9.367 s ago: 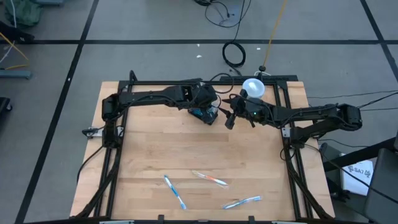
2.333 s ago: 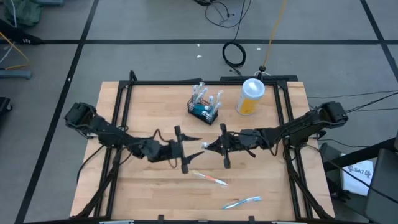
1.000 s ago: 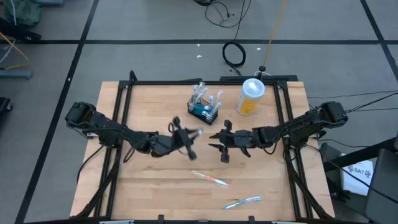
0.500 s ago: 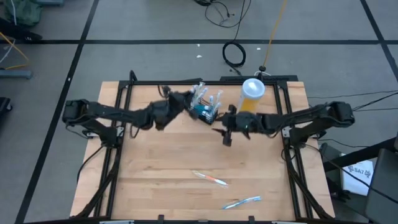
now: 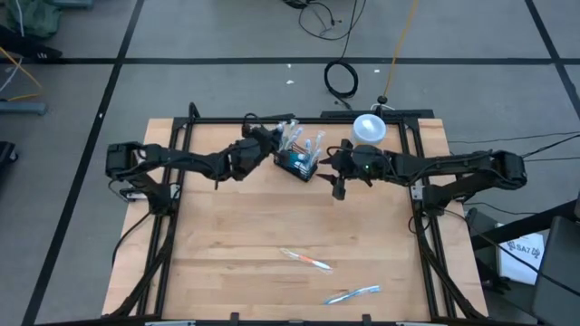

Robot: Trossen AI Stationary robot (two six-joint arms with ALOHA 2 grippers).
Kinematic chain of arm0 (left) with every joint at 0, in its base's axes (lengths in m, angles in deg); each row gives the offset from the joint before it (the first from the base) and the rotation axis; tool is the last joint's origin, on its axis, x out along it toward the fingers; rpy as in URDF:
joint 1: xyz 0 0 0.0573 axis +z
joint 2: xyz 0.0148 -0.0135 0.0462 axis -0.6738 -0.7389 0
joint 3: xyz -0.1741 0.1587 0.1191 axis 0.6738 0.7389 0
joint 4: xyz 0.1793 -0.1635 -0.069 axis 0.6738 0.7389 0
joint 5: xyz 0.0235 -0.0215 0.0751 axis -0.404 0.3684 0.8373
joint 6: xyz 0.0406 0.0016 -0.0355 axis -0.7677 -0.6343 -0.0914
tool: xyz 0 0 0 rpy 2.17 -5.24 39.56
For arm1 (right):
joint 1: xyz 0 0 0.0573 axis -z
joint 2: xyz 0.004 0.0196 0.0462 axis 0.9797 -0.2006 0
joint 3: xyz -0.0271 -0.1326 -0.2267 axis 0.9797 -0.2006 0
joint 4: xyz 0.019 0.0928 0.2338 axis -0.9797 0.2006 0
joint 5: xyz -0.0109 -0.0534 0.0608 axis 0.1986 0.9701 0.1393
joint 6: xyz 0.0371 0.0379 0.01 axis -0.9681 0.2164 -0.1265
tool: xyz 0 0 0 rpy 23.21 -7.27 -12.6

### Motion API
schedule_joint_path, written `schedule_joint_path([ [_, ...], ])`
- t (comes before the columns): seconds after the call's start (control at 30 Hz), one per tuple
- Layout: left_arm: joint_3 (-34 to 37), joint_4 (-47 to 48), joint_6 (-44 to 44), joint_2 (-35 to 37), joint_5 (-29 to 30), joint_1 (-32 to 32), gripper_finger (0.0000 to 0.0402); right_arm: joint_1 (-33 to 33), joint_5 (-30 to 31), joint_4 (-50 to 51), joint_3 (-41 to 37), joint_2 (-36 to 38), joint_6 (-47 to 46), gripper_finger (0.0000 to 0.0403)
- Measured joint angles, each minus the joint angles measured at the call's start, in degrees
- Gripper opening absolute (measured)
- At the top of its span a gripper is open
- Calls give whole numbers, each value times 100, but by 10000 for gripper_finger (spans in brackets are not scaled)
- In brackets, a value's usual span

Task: Pick & Place toothbrushing station
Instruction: Put the blue toothbrush into the black organizer

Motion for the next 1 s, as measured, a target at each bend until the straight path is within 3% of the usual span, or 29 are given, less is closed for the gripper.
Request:
schedule_joint_path([
  [0.2, 2, 214, 452, -490, 209, 25, 9, -1, 0, 32, 0, -3, 5, 185],
  [0.53, -9, 371, 515, -782, 55, 120, 85, -3, 4, 7, 0, -3, -1, 184],
  [0.8, -4, 357, -254, -527, 43, -110, 136, -8, 7, 7, 2, -3, -3, 181],
  [1.0, -2, 649, -429, 25, 435, -424, 176, -10, 7, 66, 2, -5, -5, 180],
])
